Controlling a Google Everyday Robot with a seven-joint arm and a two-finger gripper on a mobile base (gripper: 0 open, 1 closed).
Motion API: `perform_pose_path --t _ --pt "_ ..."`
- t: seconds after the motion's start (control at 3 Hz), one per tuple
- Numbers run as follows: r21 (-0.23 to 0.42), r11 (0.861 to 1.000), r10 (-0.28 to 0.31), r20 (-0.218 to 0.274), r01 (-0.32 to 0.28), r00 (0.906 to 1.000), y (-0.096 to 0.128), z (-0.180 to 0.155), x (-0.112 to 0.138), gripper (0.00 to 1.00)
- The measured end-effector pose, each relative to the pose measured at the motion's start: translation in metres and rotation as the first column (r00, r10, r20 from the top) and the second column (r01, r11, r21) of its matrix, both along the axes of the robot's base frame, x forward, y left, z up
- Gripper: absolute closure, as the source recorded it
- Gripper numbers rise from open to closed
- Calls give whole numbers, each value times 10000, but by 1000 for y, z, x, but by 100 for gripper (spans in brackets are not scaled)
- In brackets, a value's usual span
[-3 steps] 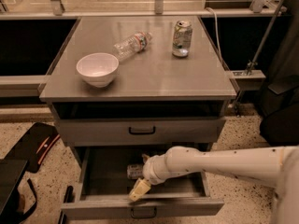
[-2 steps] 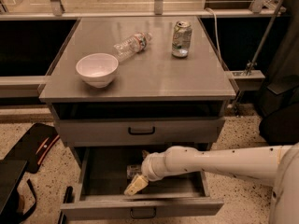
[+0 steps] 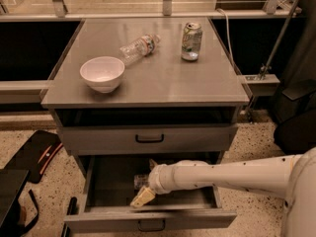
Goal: Pick blue plastic bottle from middle drawer and place on counter
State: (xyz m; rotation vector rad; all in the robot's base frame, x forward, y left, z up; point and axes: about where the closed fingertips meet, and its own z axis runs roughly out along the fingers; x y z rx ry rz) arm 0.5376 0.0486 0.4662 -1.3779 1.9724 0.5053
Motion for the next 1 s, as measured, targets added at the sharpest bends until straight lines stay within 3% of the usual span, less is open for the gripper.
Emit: perform_pose_path --t 0.33,0.67,1.0 --pt "639 9979 66 1046 -134 9945 8 -8 7 0" --pt "894 9959 64 986 -153 9951 12 -13 1 0" --pt "444 9988 167 910 -208 9957 15 -20 7 0"
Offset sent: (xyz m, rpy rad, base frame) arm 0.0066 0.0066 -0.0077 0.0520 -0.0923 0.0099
